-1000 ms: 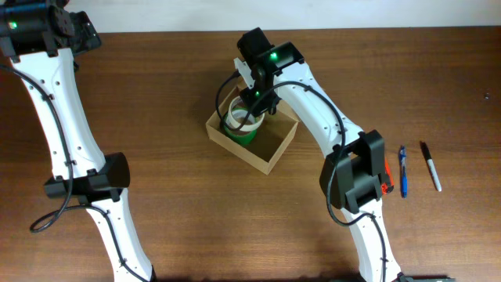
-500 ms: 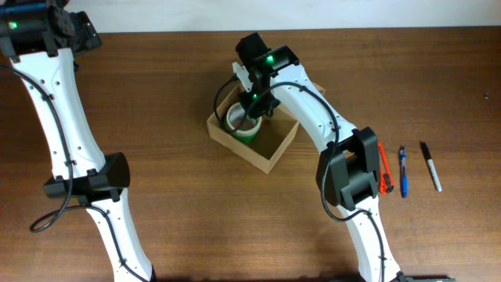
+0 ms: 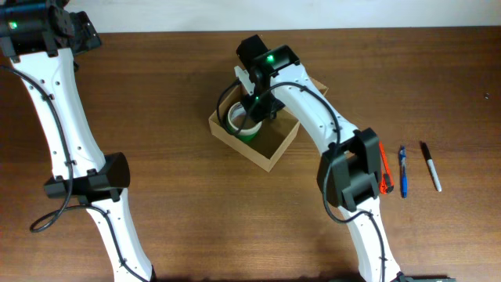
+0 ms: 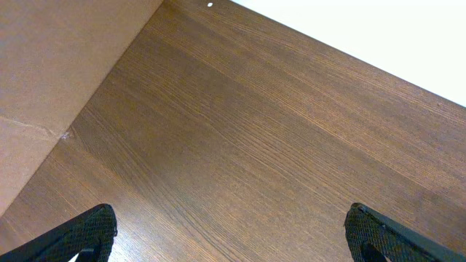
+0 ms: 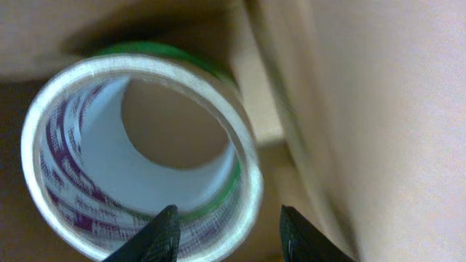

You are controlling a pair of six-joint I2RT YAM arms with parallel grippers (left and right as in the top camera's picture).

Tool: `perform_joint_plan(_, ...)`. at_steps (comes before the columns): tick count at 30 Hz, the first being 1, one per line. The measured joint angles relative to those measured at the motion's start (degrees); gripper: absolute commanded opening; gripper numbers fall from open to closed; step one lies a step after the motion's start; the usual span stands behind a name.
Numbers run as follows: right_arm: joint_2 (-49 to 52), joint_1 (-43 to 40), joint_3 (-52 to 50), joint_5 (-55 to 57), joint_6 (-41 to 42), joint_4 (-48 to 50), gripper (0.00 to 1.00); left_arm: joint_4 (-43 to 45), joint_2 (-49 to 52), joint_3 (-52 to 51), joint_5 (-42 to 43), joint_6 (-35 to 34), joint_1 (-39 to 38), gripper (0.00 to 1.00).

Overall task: Pack container
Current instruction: 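Carry the white tape into the box onto the green tape, then release the white tape and move the right gripper to the cutter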

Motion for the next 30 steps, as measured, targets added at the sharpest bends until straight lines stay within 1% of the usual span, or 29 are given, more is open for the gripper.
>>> perform_joint_plan(2,-1.9,0.0,0.0,1.5,-0.2,-0.8,0.46,0.0,0.0,0.0,0.0,0.0,0.0,1.0)
perform_joint_plan(4,-5.9,-0.2,-0.1,3.4,-0.5,-1.5,0.46,0.0,0.0,0.0,0.0,0.0,0.0,1.0)
perform_joint_plan(8,-18.8,-1.4,-0.1,6.4,-1.4,-1.9,0.46,0.0,0.0,0.0,0.0,0.0,0.0,1.0)
perform_joint_plan(11,-28.5,-4.6,-2.0,8.5,-1.6,-0.5,0.47,0.0,0.0,0.0,0.0,0.0,0.0,1.0)
perform_joint_plan(14,-37.6,-10.8,-8.6,10.2,-1.6,2.4,0.47,0.0,0.0,0.0,0.0,0.0,0.0,1.0)
perform_joint_plan(17,-44.3,-19.1,-20.5,11.3,-1.2,5.5,0.47,0.0,0.0,0.0,0.0,0.0,0.0,1.0)
perform_joint_plan(18,-45.2,-21.7,-24.2,11.5,-1.0,5.4,0.5,0.0,0.0,0.0,0.0,0.0,0.0,1.0)
perform_joint_plan(23,-44.7,-31.6,-42.0,10.2,0.7,5.3,0.56,0.0,0.0,0.0,0.0,0.0,0.0,1.0)
perform_joint_plan(25,-44.5,-33.4,-47.9,9.4,0.8,7.7,0.58,0.0,0.0,0.0,0.0,0.0,0.0,1.0)
perform_joint_plan(28,-44.4,-35.3,-55.7,8.8,-0.2,12.9,0.63,0.0,0.0,0.0,0.0,0.0,0.0,1.0)
perform_joint_plan(30,-44.4,-35.8,-58.1,8.4,-1.4,14.7,0.63,0.0,0.0,0.0,0.0,0.0,0.0,1.0)
